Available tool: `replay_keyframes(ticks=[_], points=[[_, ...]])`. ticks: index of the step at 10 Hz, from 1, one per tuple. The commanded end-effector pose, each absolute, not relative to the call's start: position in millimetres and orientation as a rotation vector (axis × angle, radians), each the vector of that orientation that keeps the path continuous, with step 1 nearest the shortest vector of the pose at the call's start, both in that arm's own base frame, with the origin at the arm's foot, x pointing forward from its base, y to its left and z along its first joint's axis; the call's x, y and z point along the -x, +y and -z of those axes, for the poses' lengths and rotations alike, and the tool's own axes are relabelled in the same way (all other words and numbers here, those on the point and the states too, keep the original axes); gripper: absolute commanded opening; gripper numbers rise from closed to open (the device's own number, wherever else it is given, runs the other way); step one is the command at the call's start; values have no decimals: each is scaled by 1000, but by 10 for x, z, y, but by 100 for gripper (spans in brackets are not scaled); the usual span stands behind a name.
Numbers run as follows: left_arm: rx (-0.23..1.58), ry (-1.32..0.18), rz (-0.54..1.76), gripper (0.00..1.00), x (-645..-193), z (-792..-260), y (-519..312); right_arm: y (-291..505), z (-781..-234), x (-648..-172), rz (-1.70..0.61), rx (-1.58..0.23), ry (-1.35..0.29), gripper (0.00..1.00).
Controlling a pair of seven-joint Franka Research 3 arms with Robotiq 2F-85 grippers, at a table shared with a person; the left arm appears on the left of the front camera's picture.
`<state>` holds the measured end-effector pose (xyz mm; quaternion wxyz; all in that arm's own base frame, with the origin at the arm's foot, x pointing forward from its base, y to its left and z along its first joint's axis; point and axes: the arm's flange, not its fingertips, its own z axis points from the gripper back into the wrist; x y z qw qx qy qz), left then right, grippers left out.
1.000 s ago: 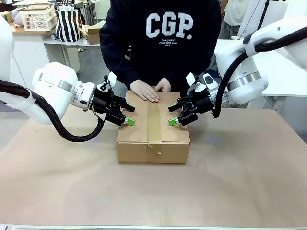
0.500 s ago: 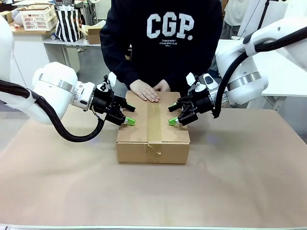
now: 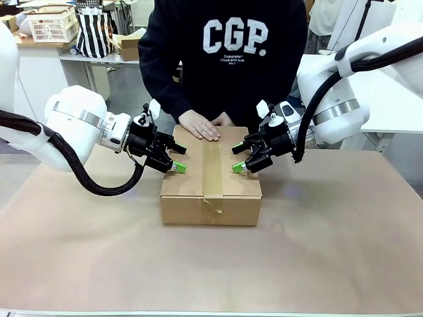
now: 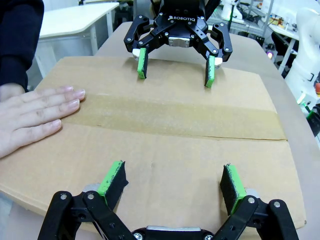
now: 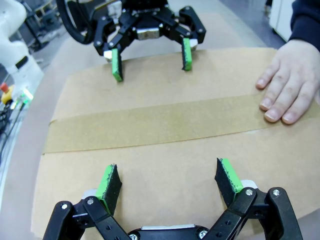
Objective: Pack the gift set into the box.
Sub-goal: Press and hold the closed box until the human finishes sealing it.
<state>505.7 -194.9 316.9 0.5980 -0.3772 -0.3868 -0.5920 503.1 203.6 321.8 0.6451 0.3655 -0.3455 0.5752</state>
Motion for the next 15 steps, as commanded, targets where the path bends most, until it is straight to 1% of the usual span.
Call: replay_keyframes(ticks=[1,15], points=[[871,-898,1383,100,-5043,-3126,-1934,2027,-3165,-4998,-1300,-824,-795,100],[871,-898,1383,100,-5043,-3126,-1934,2027,-3165,-4998,-1300,-824,-795,100]])
